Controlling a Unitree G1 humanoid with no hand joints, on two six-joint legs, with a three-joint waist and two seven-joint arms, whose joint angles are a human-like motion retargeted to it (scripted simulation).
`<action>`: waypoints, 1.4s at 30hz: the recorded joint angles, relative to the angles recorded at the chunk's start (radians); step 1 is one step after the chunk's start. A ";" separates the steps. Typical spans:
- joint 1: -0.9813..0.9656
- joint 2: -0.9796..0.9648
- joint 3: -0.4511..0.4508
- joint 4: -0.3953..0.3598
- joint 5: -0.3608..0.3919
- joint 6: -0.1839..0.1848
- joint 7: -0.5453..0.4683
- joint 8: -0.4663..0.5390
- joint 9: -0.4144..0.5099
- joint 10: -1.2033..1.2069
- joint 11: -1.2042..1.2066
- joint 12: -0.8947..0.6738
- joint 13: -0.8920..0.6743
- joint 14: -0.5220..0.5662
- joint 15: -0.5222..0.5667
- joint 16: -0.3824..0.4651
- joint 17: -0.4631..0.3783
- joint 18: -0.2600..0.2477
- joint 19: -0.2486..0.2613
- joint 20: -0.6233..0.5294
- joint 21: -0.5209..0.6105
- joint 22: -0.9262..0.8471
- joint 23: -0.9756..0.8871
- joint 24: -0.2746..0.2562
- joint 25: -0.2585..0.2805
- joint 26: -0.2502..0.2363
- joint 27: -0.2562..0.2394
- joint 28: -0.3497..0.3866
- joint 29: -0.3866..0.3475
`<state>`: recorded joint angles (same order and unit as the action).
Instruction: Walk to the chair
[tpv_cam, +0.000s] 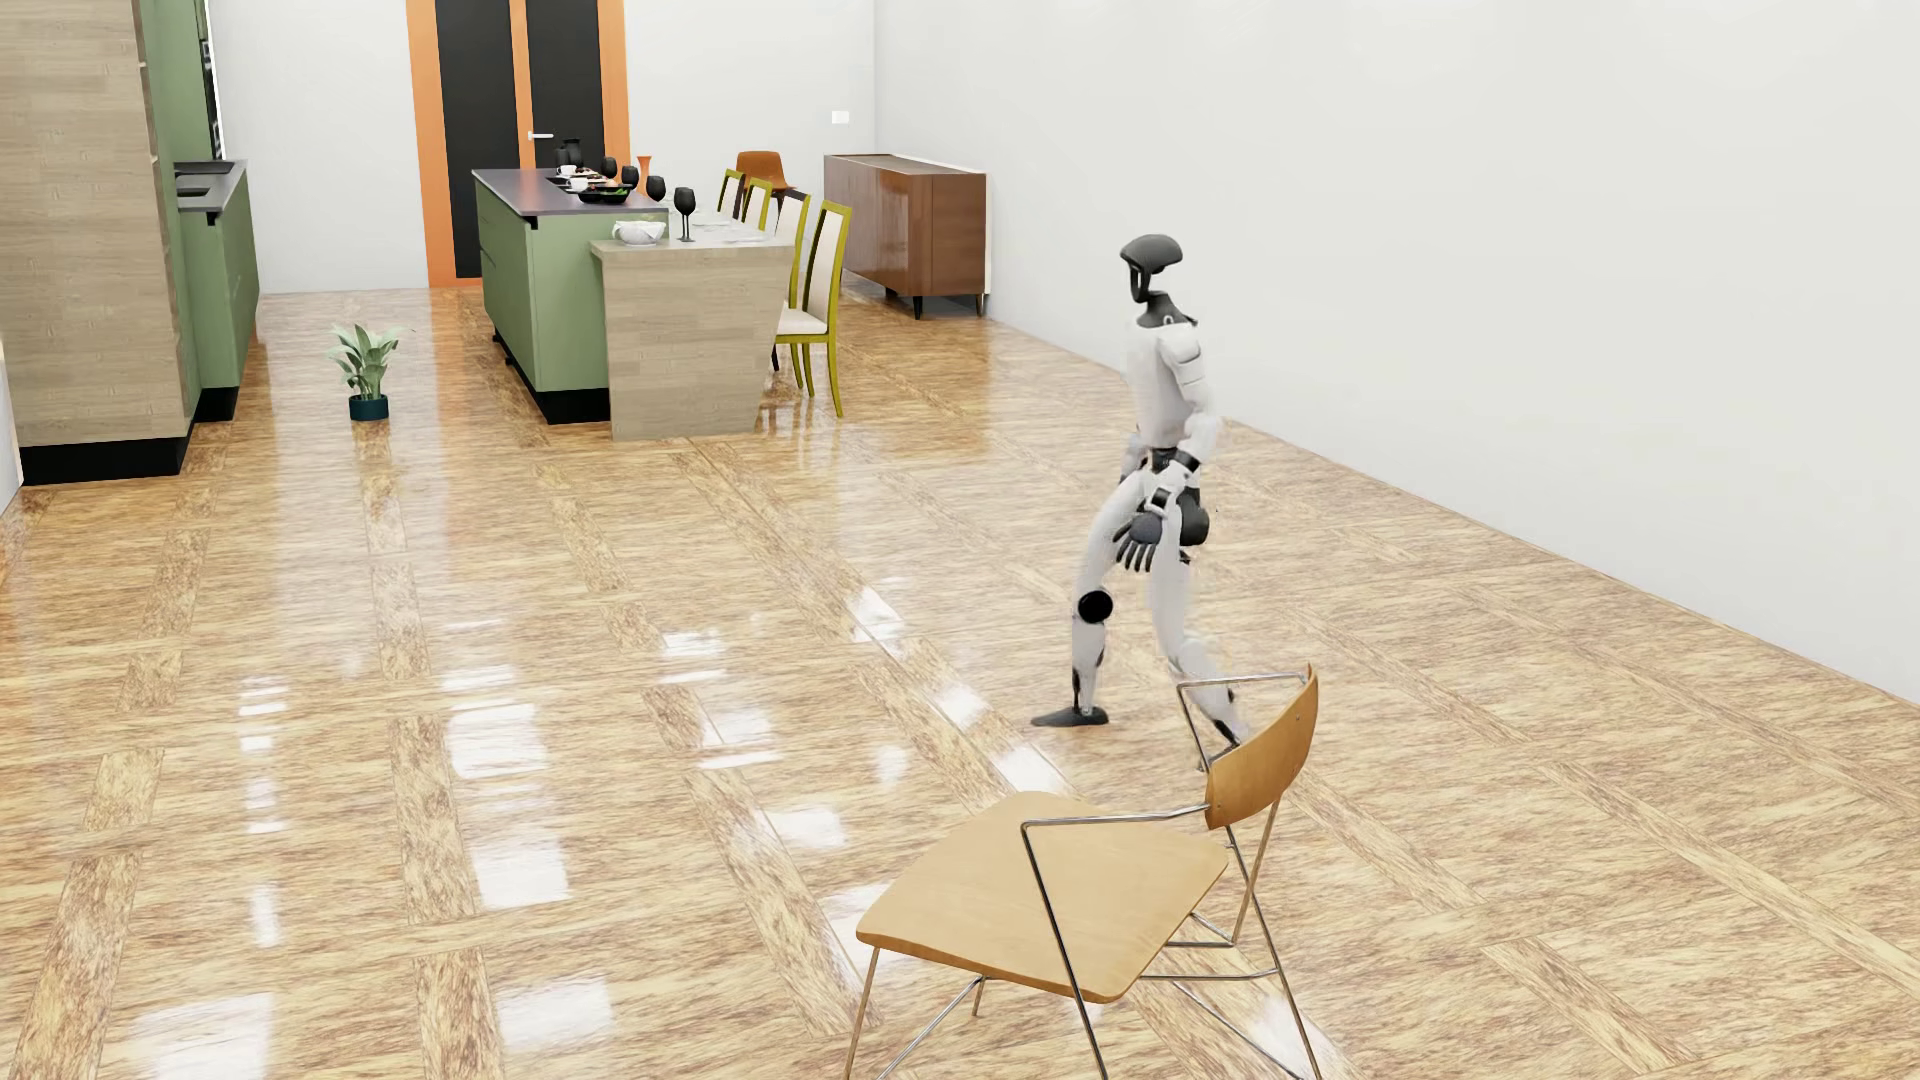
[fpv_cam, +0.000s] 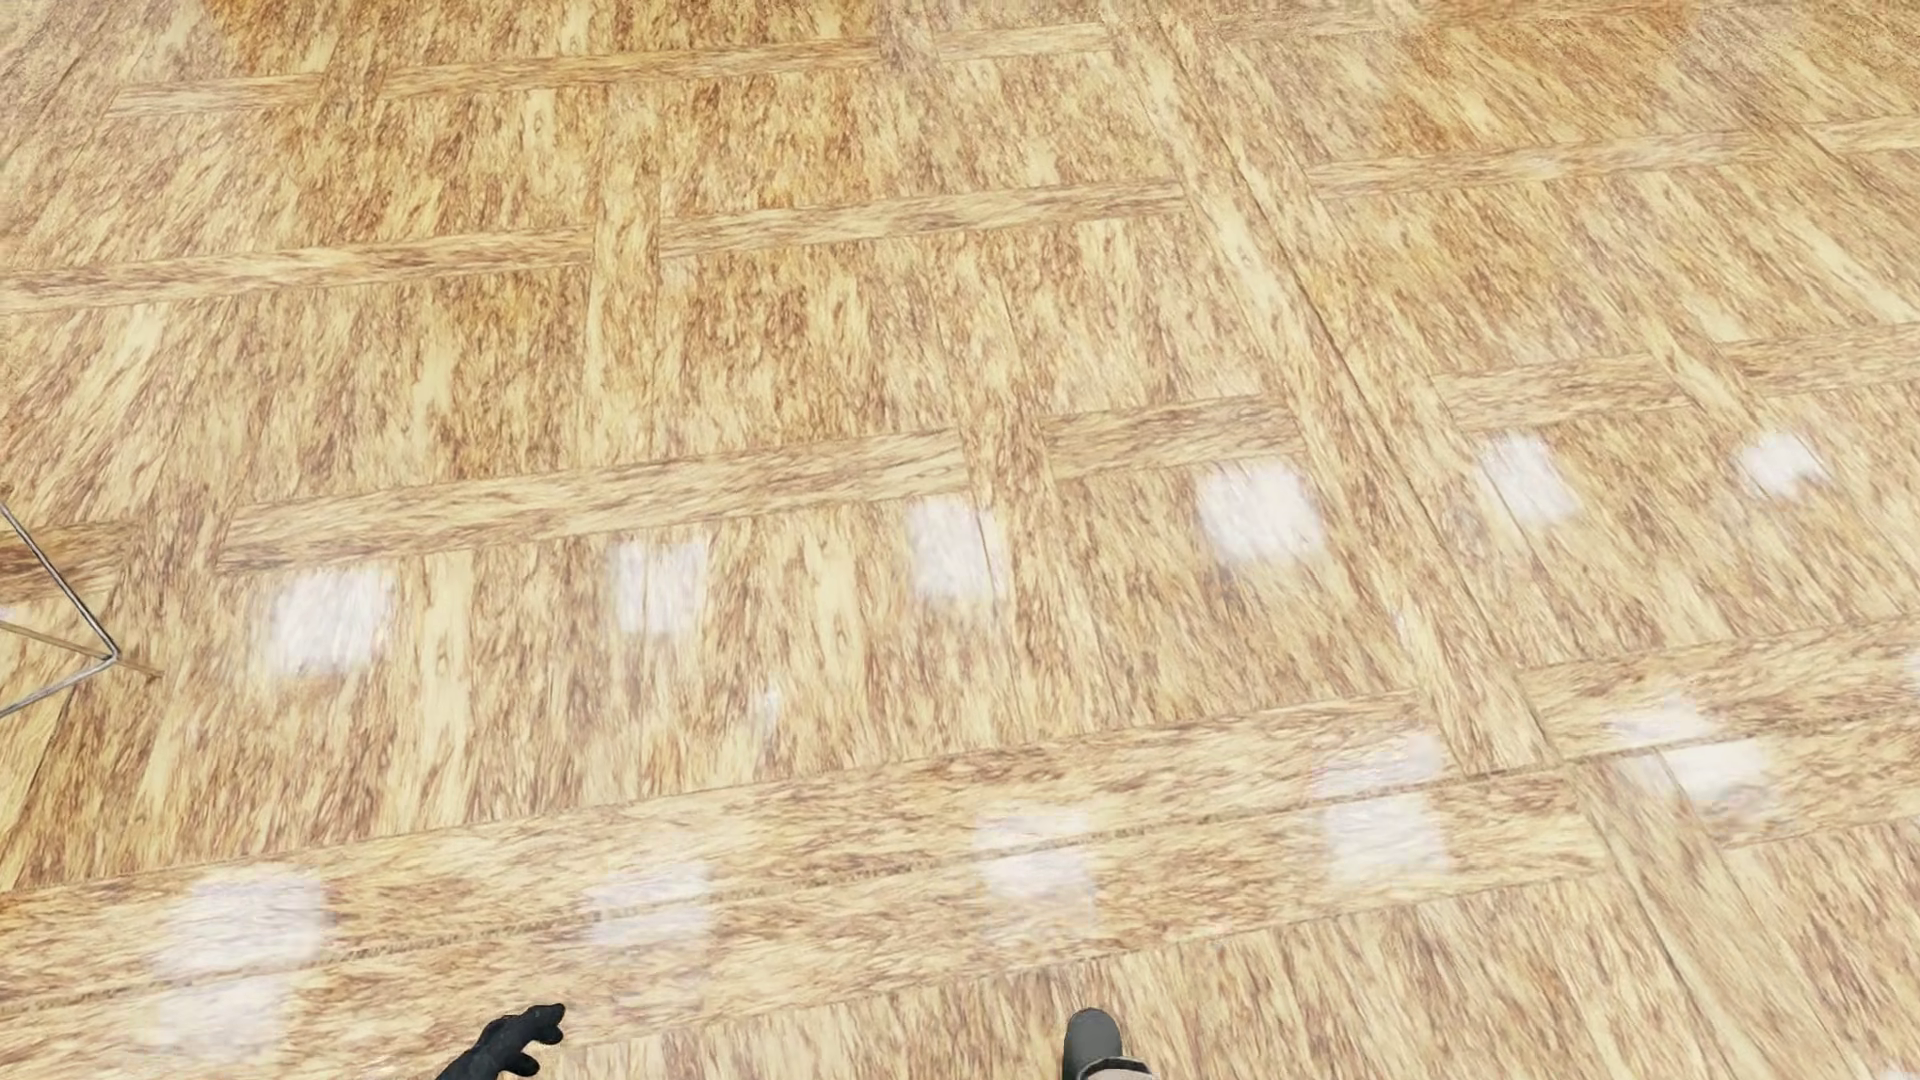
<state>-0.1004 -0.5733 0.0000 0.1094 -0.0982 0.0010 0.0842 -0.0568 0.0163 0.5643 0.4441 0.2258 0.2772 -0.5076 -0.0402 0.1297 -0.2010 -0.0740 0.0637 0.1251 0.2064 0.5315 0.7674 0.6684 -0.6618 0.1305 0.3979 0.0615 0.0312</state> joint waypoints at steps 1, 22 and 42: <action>-0.051 0.009 0.007 0.030 0.015 0.011 -0.024 -0.019 0.009 0.162 0.069 0.022 -0.023 0.090 -0.058 -0.013 0.012 0.009 -0.013 0.026 0.005 -0.001 0.008 -0.018 -0.022 0.011 0.004 0.027 -0.010; -0.268 0.207 0.136 -0.096 -0.087 0.011 0.260 -0.260 -0.005 -0.070 0.865 0.108 -0.358 0.149 -0.039 -0.134 -0.054 0.267 0.107 0.078 0.209 0.138 0.057 0.038 -0.024 0.091 -0.030 -0.071 0.050; -0.283 0.263 0.022 0.139 -0.019 0.011 0.133 -0.364 -0.009 0.223 -0.005 -0.040 -0.050 0.046 -0.219 0.013 -0.032 -0.088 0.012 -0.323 0.071 -0.064 -0.233 0.081 0.036 -0.105 -0.096 -0.109 -0.143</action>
<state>-0.3831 -0.3100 0.0222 0.2482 -0.1170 0.0117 0.2172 -0.4206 0.0078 0.7876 0.4393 0.1856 0.2272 -0.4615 -0.2593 0.1432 -0.2325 -0.1618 0.0757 -0.1978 0.2774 0.4678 0.5341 0.7495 -0.6256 0.0254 0.3022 -0.0477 -0.1121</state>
